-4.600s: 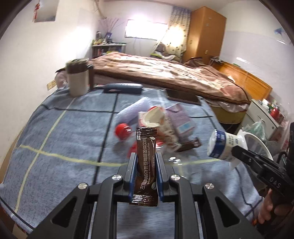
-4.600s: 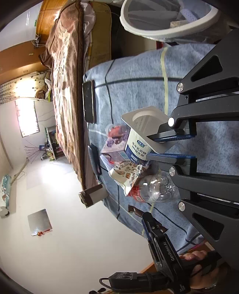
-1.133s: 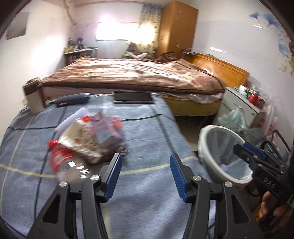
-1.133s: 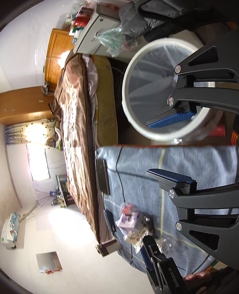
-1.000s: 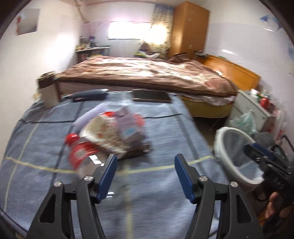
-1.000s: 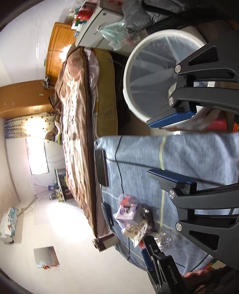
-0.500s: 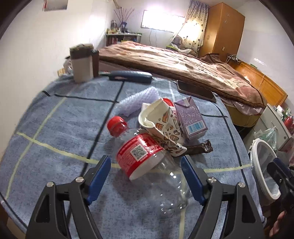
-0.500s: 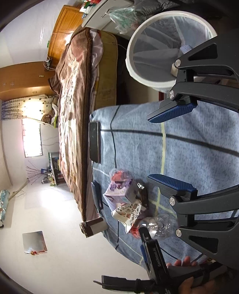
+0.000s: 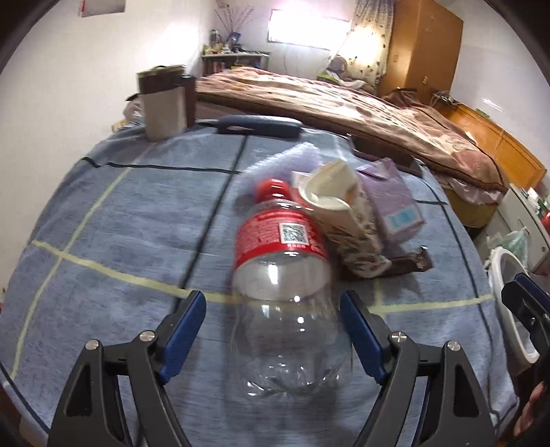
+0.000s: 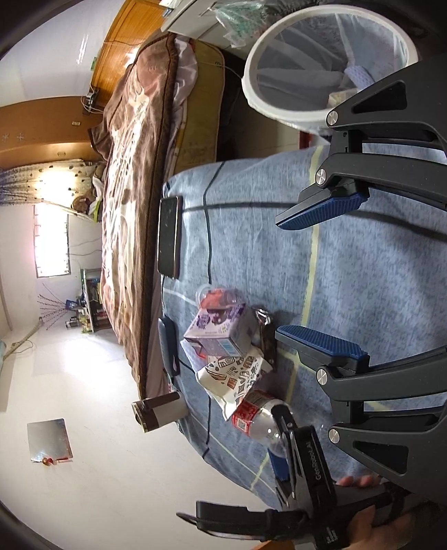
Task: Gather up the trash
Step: 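Move both open tools back toward the red-label bottle on the blanket, then grasp the red-label plastic bottle with the left tool while the right tool grasps the patterned paper cup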
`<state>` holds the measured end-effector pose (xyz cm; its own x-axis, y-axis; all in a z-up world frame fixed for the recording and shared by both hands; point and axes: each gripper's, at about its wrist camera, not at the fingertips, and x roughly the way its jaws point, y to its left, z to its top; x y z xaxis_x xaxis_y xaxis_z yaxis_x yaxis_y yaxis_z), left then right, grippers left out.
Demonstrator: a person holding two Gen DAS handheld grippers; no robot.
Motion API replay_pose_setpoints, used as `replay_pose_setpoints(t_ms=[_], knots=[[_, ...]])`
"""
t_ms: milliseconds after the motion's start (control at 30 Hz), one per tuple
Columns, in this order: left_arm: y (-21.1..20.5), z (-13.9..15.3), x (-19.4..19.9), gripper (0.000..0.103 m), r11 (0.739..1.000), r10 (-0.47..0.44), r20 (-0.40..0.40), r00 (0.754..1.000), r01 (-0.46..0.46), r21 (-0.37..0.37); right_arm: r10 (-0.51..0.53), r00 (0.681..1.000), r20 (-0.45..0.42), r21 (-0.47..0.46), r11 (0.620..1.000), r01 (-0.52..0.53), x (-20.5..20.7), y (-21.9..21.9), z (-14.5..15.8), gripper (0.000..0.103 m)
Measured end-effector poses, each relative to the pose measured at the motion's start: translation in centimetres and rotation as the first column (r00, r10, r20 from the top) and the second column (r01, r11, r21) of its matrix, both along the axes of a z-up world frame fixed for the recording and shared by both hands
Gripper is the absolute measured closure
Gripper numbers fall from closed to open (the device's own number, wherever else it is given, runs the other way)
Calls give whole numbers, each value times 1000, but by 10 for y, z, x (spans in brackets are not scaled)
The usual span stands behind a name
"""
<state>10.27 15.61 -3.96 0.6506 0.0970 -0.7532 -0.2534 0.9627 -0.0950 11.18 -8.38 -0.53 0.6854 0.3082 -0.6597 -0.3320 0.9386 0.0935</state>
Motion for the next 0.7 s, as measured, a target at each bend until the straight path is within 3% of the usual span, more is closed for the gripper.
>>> replay_pose_setpoints(t_ms=[133,200,700], knots=[[19,-2,-4,32,1000,11,-1,1000,-11,-18,21,1000,-8,4,1000,-21,3,12,-3,43],[25,-4,-6,33,1000,27,-1,1000,-27,8,38,999,-10,-5,999,-38,4,20,-4,43],[66,-4,-21,34,998,58,18,998,-58,-11,183,982,-52,-6,983,-183,13,73,-18,43]])
